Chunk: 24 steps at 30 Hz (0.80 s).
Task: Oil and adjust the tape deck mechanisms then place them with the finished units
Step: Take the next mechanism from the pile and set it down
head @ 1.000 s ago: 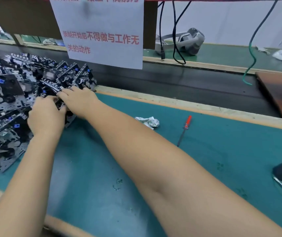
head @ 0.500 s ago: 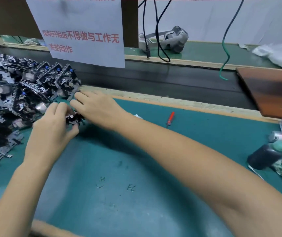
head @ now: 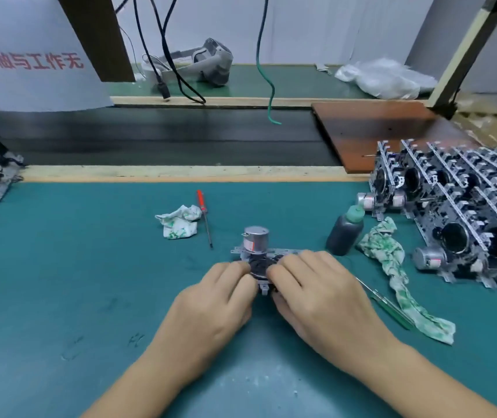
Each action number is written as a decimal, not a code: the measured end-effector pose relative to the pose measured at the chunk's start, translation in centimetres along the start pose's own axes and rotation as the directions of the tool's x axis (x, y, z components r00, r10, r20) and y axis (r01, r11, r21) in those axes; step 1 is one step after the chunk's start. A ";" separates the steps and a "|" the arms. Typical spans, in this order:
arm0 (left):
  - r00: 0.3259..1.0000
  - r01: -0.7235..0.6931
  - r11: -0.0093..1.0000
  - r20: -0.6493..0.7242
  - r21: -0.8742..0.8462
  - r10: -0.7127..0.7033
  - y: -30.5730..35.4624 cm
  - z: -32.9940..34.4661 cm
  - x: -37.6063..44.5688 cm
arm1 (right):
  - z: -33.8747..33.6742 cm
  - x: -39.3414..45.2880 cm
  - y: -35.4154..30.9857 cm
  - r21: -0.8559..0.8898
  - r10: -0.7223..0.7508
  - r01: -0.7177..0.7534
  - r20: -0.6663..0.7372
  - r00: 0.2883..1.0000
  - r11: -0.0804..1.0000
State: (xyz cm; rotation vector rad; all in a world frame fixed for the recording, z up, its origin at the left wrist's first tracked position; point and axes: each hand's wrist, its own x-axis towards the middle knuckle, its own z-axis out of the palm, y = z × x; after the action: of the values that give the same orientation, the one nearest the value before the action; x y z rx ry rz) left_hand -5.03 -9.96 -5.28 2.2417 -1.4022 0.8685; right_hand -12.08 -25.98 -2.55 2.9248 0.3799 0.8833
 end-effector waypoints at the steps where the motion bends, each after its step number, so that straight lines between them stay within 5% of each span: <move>1: 0.999 -0.044 0.999 0.007 0.014 0.044 0.6 0.4 0.0 | 0.1 -1.1 0.2 -0.011 0.008 -0.009 -0.015 1.000 1.000; 7: 0.983 -0.142 0.986 0.105 -0.091 0.151 1.7 1.1 -0.7 | 1.0 -4.7 0.8 0.011 -0.031 0.031 0.003 1.000 0.999; 14: 0.940 0.322 0.871 0.240 -0.371 -0.245 0.6 1.8 -0.6 | 1.1 -5.9 1.6 0.191 -0.072 0.061 0.052 0.996 0.980; 18: 0.845 0.457 0.722 0.508 -0.520 -0.168 -0.3 2.4 0.0 | 1.2 -6.5 2.1 0.297 0.070 -0.053 -0.048 0.996 0.953; 24: 0.811 0.506 0.680 0.561 -0.531 -0.166 -1.0 2.7 0.7 | 1.4 -6.5 2.4 0.364 0.255 -0.188 -0.145 0.956 0.912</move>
State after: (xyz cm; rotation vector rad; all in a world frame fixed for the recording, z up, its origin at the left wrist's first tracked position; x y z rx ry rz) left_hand -3.09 -11.55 -6.80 2.0637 -1.1238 -0.3283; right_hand -16.01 -29.92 -6.93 3.2661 0.2333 1.2525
